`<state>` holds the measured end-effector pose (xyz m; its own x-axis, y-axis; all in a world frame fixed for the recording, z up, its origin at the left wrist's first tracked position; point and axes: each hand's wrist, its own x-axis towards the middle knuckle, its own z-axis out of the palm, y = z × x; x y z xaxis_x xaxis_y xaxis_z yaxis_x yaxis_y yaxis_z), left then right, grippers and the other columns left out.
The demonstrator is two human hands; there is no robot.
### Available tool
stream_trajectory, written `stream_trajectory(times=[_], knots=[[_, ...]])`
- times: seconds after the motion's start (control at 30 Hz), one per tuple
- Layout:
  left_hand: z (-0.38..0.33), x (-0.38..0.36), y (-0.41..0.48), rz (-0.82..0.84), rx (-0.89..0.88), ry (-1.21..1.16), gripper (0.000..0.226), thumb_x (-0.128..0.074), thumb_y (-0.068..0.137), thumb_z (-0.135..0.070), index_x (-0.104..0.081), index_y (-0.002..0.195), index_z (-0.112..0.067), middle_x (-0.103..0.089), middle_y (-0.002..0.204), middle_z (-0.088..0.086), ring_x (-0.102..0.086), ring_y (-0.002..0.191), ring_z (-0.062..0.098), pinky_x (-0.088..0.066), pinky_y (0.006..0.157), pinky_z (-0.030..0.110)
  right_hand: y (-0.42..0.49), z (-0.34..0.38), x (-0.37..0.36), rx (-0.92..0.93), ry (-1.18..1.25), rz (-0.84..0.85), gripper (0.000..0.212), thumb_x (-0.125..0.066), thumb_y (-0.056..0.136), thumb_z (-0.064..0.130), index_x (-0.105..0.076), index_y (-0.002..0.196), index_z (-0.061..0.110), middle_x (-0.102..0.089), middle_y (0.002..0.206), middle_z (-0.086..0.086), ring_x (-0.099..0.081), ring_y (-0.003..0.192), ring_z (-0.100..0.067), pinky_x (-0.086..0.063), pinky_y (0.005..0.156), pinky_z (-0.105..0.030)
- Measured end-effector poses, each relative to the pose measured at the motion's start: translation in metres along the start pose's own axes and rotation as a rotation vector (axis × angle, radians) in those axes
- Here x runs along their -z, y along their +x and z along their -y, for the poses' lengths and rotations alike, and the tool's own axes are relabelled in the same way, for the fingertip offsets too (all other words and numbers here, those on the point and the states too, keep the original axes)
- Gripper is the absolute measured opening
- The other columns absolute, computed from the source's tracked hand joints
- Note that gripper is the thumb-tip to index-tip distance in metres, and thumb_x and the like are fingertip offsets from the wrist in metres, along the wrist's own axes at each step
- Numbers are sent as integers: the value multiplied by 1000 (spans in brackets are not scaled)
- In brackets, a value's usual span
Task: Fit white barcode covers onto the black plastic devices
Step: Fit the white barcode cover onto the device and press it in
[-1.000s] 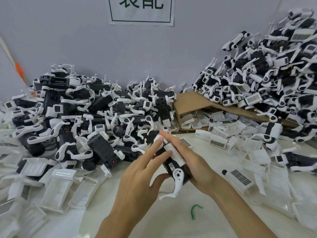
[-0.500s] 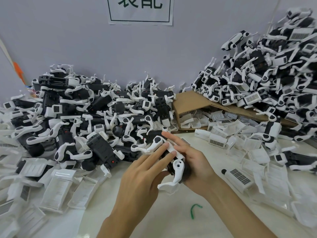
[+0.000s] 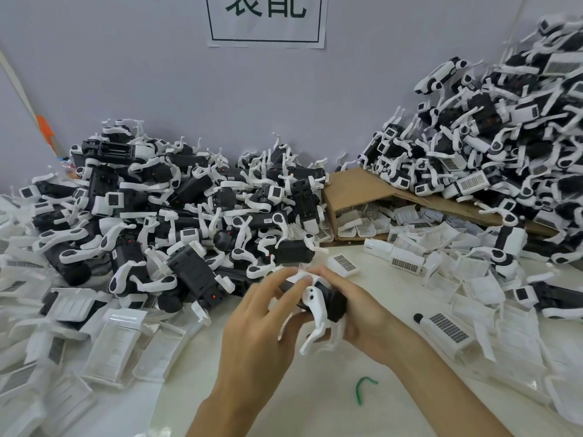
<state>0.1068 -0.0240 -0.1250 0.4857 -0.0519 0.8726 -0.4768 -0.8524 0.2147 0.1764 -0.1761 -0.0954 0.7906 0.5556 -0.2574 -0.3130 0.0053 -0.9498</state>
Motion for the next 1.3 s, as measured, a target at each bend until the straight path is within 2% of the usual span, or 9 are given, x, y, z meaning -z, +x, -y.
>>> stream_trajectory(times=[0.23,0.37,0.53,0.63,0.73,0.83,0.93,1.1,1.3], knots=[[3,0,-1,-42,-24,39,57,-73,74,-4,-58,126,-24,-50,100,-6,-51,88,13,-41,79,28,-1,4,-1,-88,102,103,58,-60,84,57,-70,126,18,-73,99,-7,-69,84,-20,-53,79,-38],[4,3,1,-28,1,28,67,-67,69,7,-57,128,-25,-62,88,-5,-51,82,13,-42,74,30,2,1,-1,-70,260,215,51,-57,87,55,-72,125,23,-70,122,-10,-67,109,-26,-52,95,-47],[2,8,7,16,259,-236,82,-61,61,30,-68,118,-29,-66,94,-19,-61,87,-1,-45,75,6,4,-2,-2,77,294,219,45,-49,93,53,-68,128,32,-66,129,-10,-51,120,-29,-44,107,-47],[-2,8,11,37,492,-513,55,-56,83,5,-70,106,-42,-71,79,-13,-67,76,8,-48,66,11,4,-1,-3,123,253,199,45,-45,93,55,-69,125,35,-67,132,-4,-63,117,-20,-47,106,-44],[-3,9,14,36,612,-702,26,-51,95,-21,-71,102,-36,-74,84,-4,-67,71,11,-50,63,17,6,-3,-3,134,247,166,46,-46,94,53,-69,126,31,-65,135,-8,-61,117,-25,-41,109,-49],[-3,10,16,54,648,-727,21,-51,96,-27,-71,98,-32,-74,84,-4,-67,72,12,-50,65,17,4,-2,-7,156,231,144,45,-45,94,53,-70,125,32,-65,134,-8,-61,114,-24,-45,98,-42],[-3,11,18,78,630,-711,25,-51,94,-22,-71,96,-37,-73,84,-7,-66,75,10,-49,65,16,4,-2,-7,171,242,126,50,-43,95,51,-64,133,26,-64,136,-8,-59,122,-27,-40,111,-50],[3,13,15,233,550,-588,51,-61,85,6,-68,111,-37,-69,92,-11,-66,86,13,-49,74,16,2,1,-4,187,251,71,49,-46,94,47,-70,125,18,-68,127,-12,-62,122,-33,-51,98,-45],[1,8,12,368,602,-766,63,-43,70,-2,-71,111,-42,-72,107,-10,-67,97,12,-50,82,18,-3,4,-8,230,61,-88,44,-68,71,56,-78,94,20,-74,85,0,-72,78,-11,-55,60,-25]])
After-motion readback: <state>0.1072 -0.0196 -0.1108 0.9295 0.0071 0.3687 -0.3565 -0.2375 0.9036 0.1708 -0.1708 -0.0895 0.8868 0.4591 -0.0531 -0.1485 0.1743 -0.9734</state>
